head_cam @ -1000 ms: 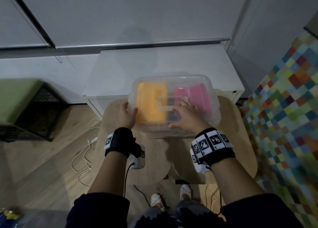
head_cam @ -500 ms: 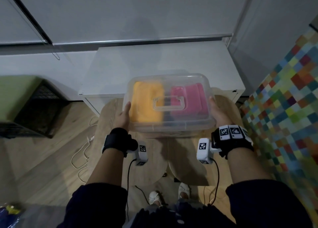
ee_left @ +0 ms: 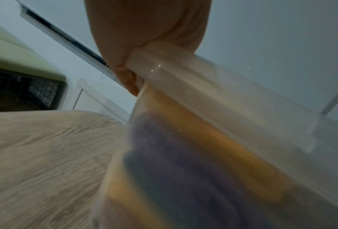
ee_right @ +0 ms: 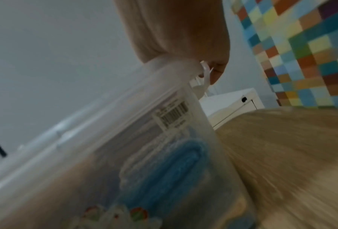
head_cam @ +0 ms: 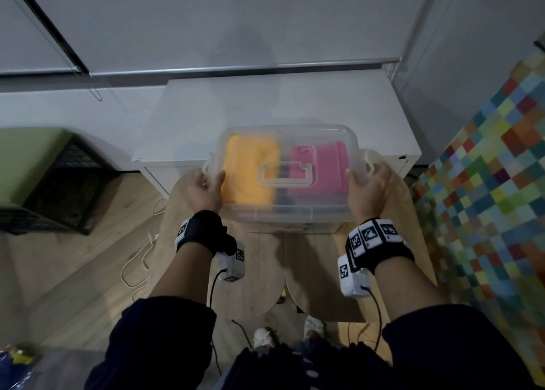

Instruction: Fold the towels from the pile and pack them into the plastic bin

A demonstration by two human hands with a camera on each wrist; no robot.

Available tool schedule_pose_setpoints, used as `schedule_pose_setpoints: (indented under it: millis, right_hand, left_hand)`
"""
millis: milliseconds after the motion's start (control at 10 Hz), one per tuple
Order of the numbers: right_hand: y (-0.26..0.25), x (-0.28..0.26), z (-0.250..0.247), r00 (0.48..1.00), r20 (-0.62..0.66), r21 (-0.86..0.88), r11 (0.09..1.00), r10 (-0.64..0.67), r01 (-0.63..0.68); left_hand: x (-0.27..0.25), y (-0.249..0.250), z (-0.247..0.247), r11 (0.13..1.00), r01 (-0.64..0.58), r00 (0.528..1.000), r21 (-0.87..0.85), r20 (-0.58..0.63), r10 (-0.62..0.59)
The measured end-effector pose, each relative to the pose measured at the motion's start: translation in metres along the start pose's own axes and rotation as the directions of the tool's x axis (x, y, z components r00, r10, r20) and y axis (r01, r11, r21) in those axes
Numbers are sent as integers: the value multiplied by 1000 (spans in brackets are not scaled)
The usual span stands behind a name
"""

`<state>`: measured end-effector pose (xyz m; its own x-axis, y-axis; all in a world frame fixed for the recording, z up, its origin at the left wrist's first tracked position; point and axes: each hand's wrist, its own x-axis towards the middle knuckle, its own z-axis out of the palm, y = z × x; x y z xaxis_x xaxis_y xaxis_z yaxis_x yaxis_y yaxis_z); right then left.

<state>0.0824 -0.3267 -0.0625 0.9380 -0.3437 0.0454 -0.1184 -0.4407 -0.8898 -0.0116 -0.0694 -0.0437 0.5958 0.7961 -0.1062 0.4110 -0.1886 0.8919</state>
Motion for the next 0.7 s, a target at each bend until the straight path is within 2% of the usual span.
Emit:
schedule_pose_setpoints:
  millis: [100,200,300,500,600,700]
  right_hand:
    - [3,9,0,995,67,-31,997,78,-76]
    - [6,14,3,988,144,-83,996,45,-33]
    - [6,17,7,989,140,-85,996,49,-37]
    - [-1,13,10,993,117,-71,997,-5,14]
    - [-10,12,0,983,185,-66,998,-8,21]
    - [-25,19,-28,939,340,-86,996,42,-13]
  left_hand:
    - [2,-2,3,1000,-9,1000,-15,-21,9]
    - [2,-4,6,999,11,998,-54,-55,-14]
    - [2,-3,7,1000,3,997,-7,-82,-3]
    - [4,-4,10,999,9,993,-34,-113,-12]
    - [7,-8,5,999,26,998,28,-58,-24]
    - [19,-8,-11,948,-87,996,306,49,76]
